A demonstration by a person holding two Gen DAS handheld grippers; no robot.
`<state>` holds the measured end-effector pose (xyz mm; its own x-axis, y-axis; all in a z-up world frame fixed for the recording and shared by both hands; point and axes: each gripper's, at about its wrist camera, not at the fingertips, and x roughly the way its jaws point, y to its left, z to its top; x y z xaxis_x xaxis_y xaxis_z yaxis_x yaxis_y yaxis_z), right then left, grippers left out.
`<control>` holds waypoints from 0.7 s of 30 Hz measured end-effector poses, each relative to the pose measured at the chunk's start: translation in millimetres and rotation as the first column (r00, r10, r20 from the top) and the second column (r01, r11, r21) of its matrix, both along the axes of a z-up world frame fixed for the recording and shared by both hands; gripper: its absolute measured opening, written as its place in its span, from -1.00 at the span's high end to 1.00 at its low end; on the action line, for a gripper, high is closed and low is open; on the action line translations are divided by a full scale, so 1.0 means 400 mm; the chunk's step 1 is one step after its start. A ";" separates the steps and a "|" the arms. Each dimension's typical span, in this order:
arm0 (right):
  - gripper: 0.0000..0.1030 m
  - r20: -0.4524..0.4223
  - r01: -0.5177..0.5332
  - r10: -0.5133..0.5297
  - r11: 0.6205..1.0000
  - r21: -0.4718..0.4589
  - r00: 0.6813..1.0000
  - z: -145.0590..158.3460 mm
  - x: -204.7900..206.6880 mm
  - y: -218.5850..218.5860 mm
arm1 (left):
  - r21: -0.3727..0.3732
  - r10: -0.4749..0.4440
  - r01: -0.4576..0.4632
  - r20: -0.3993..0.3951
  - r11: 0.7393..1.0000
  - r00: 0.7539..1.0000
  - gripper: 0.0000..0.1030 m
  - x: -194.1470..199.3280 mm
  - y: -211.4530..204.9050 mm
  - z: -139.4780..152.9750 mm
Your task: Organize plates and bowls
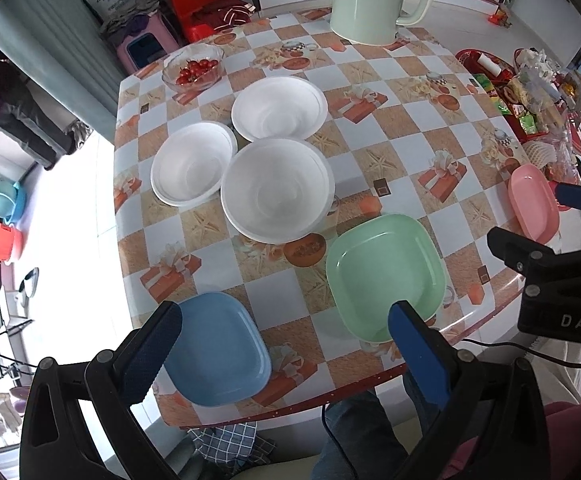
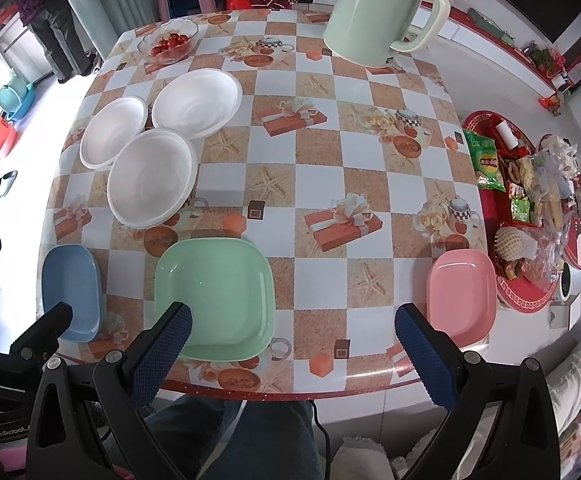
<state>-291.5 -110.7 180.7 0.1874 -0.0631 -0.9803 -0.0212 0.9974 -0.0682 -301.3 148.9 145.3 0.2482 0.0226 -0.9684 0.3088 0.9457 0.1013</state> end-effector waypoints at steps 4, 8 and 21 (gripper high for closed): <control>-0.99 -0.003 -0.002 0.002 1.000 0.005 1.000 0.001 -0.002 0.008 | 0.015 0.002 -0.002 0.008 1.000 1.000 -1.00 -0.005 0.007 0.005; -0.98 0.001 -0.011 0.011 1.000 0.004 1.000 0.005 0.001 0.019 | 0.015 0.010 -0.010 0.016 1.000 1.000 -1.00 -0.010 0.015 0.011; -0.99 -0.006 -0.033 0.033 0.999 0.002 0.999 0.001 0.005 0.037 | 0.016 0.015 -0.016 0.014 1.000 1.000 -1.00 -0.018 0.032 0.010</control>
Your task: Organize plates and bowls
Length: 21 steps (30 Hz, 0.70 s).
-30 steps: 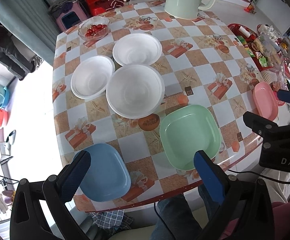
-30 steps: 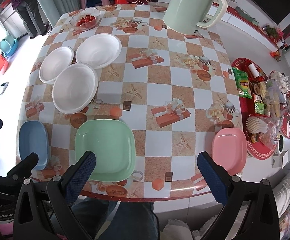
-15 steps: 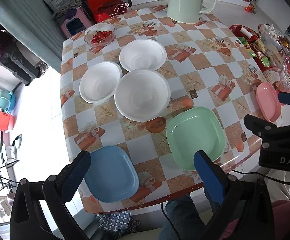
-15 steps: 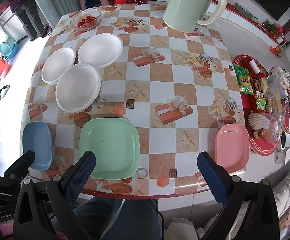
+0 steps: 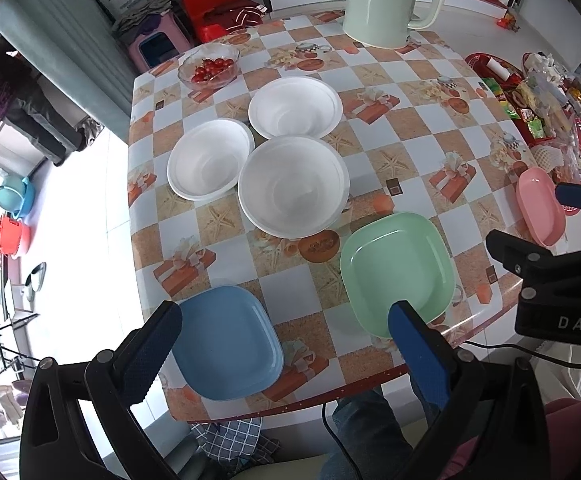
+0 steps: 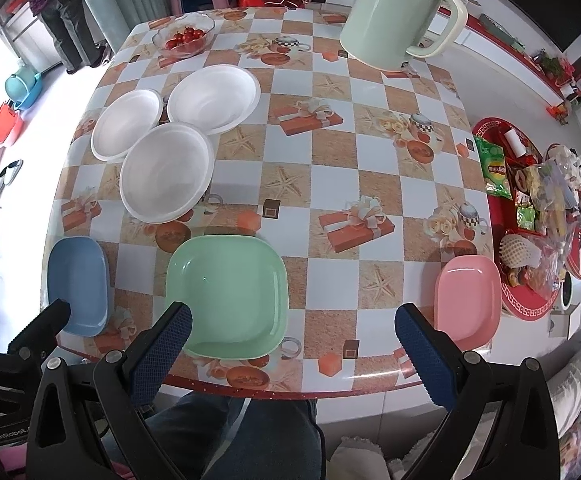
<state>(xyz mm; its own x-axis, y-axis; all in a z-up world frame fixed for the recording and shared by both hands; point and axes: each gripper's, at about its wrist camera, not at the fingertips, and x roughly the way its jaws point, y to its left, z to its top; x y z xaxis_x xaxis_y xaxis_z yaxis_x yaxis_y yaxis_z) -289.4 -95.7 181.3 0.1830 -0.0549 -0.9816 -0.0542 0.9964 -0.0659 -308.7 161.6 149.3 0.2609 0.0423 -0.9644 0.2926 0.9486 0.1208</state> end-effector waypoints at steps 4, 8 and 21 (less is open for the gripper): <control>-0.98 -0.007 -0.002 0.002 1.000 -0.002 1.000 -0.006 -0.004 0.000 | 0.000 0.002 -0.002 -0.005 1.000 1.000 -1.00 -0.004 0.003 -0.003; -0.99 -0.010 -0.002 0.002 1.000 -0.002 1.000 -0.008 -0.004 -0.010 | 0.004 0.004 -0.004 -0.007 1.000 1.000 -1.00 -0.006 -0.001 -0.005; -0.99 -0.022 0.008 -0.008 1.000 0.003 1.000 -0.014 -0.002 -0.035 | 0.002 -0.001 0.001 -0.021 1.000 1.000 -1.00 -0.002 -0.014 -0.019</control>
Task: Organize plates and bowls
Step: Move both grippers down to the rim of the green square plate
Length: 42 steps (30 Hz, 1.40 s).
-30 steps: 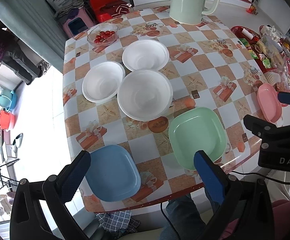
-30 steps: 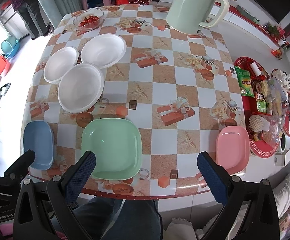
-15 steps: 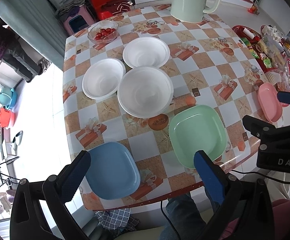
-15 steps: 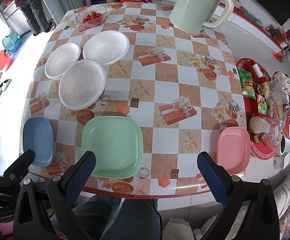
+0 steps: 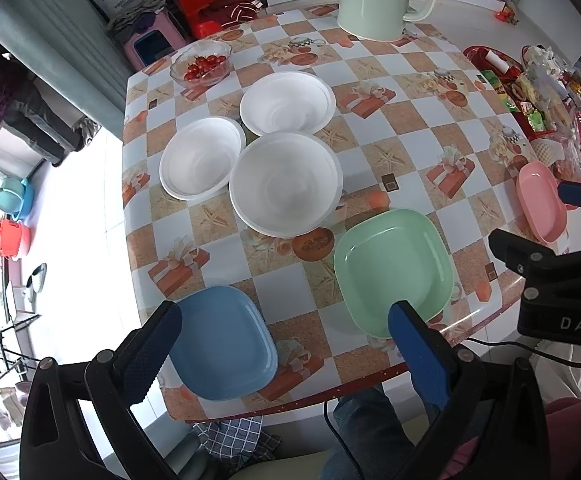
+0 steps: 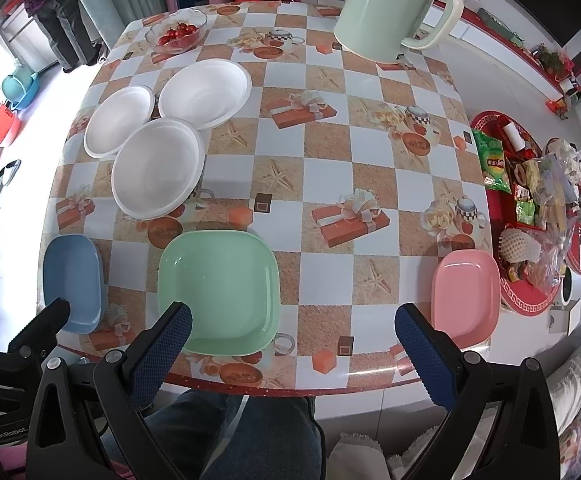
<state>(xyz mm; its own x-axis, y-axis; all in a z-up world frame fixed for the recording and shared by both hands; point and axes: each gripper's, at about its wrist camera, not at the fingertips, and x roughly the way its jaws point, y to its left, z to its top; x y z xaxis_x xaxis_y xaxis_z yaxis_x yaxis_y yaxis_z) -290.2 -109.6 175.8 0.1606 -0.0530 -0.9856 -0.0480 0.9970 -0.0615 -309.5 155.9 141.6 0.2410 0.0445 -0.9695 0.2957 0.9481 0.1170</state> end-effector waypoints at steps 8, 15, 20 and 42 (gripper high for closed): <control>-0.99 -0.038 0.012 -0.011 1.000 0.012 0.999 -0.029 -0.002 -0.009 | 0.001 0.001 -0.001 -0.034 1.000 0.999 -1.00 0.010 -0.013 -0.019; -0.98 -0.082 0.026 -0.024 0.999 0.022 0.996 -0.063 0.002 -0.023 | 0.000 0.012 -0.012 -0.075 1.000 0.997 -1.00 0.018 -0.018 -0.053; -0.98 -0.116 0.044 -0.040 0.998 0.033 0.992 -0.099 0.006 -0.040 | 0.003 0.013 -0.013 -0.098 1.000 0.995 -1.00 0.022 -0.022 -0.081; -0.98 -0.267 0.110 -0.088 0.992 0.067 0.960 -0.342 0.066 -0.060 | -0.058 0.156 -0.173 -0.228 0.983 0.961 -1.00 0.079 -0.049 -0.308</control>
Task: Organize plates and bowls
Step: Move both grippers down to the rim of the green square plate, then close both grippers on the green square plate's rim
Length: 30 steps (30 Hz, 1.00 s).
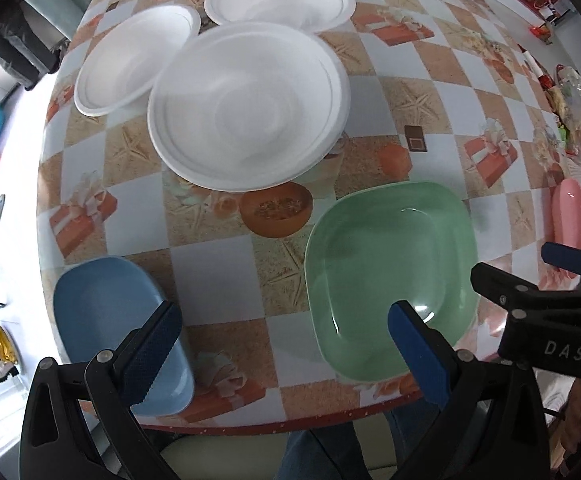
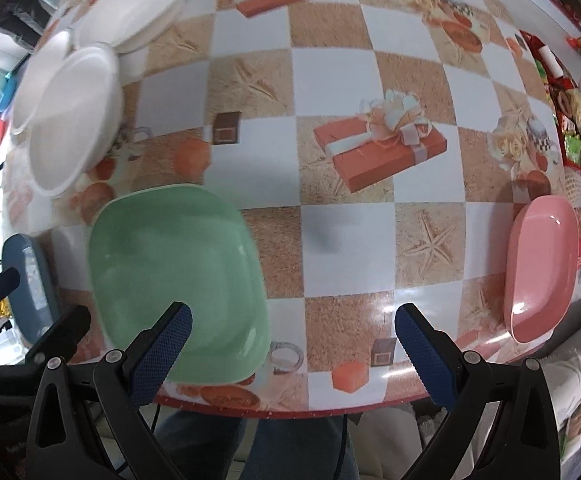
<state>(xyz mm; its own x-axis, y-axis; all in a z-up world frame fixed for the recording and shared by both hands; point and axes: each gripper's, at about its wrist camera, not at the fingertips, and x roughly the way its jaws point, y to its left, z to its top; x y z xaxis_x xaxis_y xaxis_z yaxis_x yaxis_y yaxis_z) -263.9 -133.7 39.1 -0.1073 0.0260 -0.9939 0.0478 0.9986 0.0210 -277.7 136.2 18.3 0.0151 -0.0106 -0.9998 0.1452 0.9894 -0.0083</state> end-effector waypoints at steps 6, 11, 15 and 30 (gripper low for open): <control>-0.99 -0.031 0.005 -0.005 1.000 0.003 1.000 -0.046 0.014 -0.009 | 0.004 0.062 -0.062 -0.028 0.998 0.998 -1.00 0.011 0.004 -0.054; -0.99 -0.045 -0.012 0.013 1.000 0.018 0.999 -0.074 0.022 0.002 | 0.040 0.060 -0.059 -0.027 0.997 0.998 -0.86 0.019 0.005 -0.085; -0.98 -0.054 -0.057 0.058 0.998 0.022 0.997 -0.094 0.019 0.027 | 0.064 0.061 -0.058 -0.045 0.996 0.997 -0.82 0.020 0.009 -0.109; 0.16 -0.036 -0.143 0.144 0.989 0.042 0.989 -0.100 -0.014 0.110 | -0.009 0.024 -0.025 -0.084 1.000 0.996 -0.18 0.041 -0.027 -0.136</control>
<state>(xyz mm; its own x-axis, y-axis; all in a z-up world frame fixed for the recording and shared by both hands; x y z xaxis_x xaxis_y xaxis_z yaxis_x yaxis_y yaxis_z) -269.7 -89.7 -1.0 -0.1513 0.0466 -0.9874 -0.0942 0.9937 0.0613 -261.3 125.2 -36.2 -0.0686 -0.0210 -0.9974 0.1193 0.9924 -0.0291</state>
